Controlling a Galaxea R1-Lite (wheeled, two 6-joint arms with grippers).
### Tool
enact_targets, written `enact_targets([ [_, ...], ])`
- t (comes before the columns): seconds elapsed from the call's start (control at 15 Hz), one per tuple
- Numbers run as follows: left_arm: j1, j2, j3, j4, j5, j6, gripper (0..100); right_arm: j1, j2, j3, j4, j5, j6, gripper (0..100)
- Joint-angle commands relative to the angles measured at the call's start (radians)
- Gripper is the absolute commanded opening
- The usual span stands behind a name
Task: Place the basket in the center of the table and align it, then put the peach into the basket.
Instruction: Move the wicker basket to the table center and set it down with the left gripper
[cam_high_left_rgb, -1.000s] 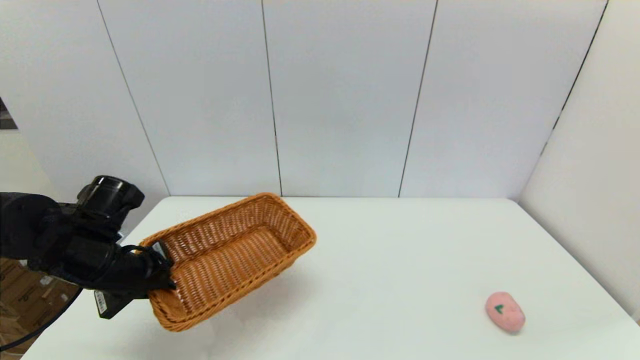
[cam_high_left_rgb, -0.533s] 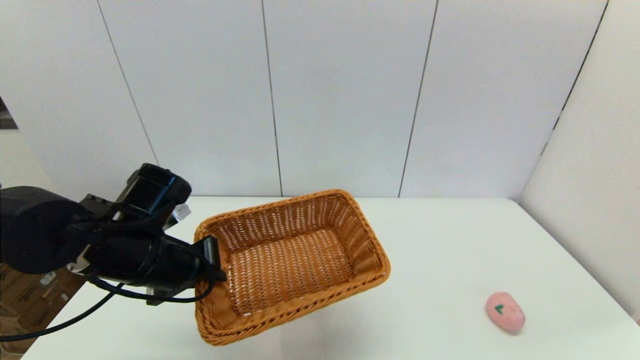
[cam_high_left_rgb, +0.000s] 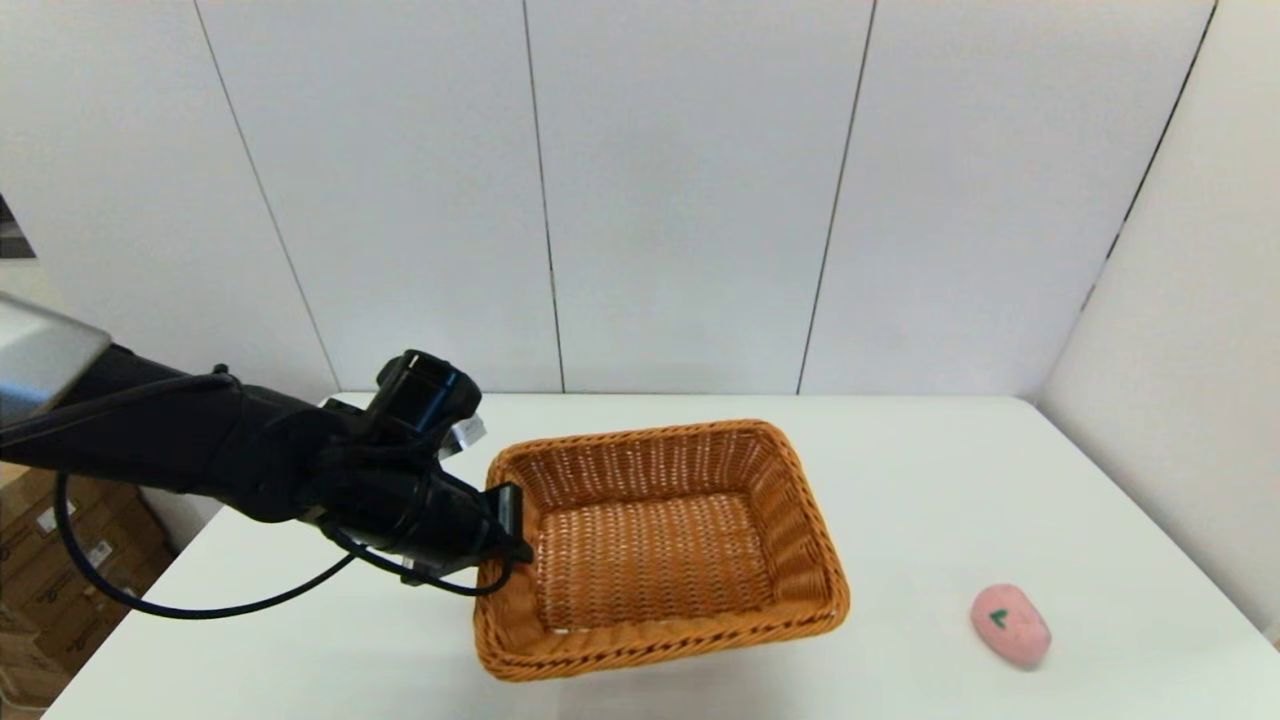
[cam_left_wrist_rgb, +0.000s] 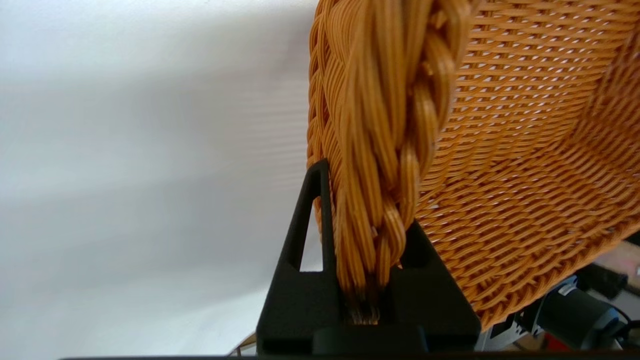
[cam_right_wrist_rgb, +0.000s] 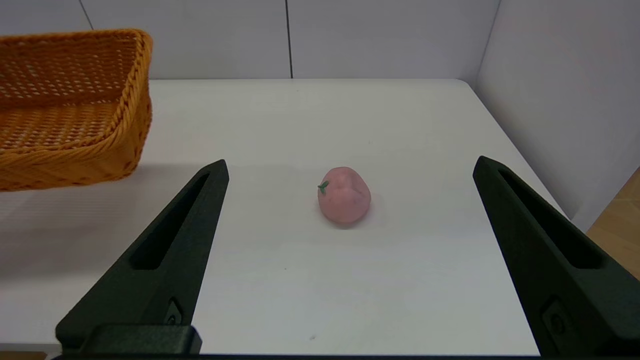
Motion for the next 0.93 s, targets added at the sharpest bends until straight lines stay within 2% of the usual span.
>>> enact_targets([
  [0.07, -0.001, 0.077, -0.024, 0.000, -0.023, 0.050, 0, 0.000, 0.000, 0.000, 0.000, 0.000, 0.000, 100],
  [0.27, -0.004, 0.091, -0.038, 0.001, -0.061, 0.058, 0, 0.000, 0.000, 0.000, 0.000, 0.000, 0.000, 100],
  [0.93, -0.018, 0.163, -0.053, -0.011, -0.066, 0.061, 0, 0.000, 0.000, 0.000, 0.000, 0.000, 0.000, 100],
])
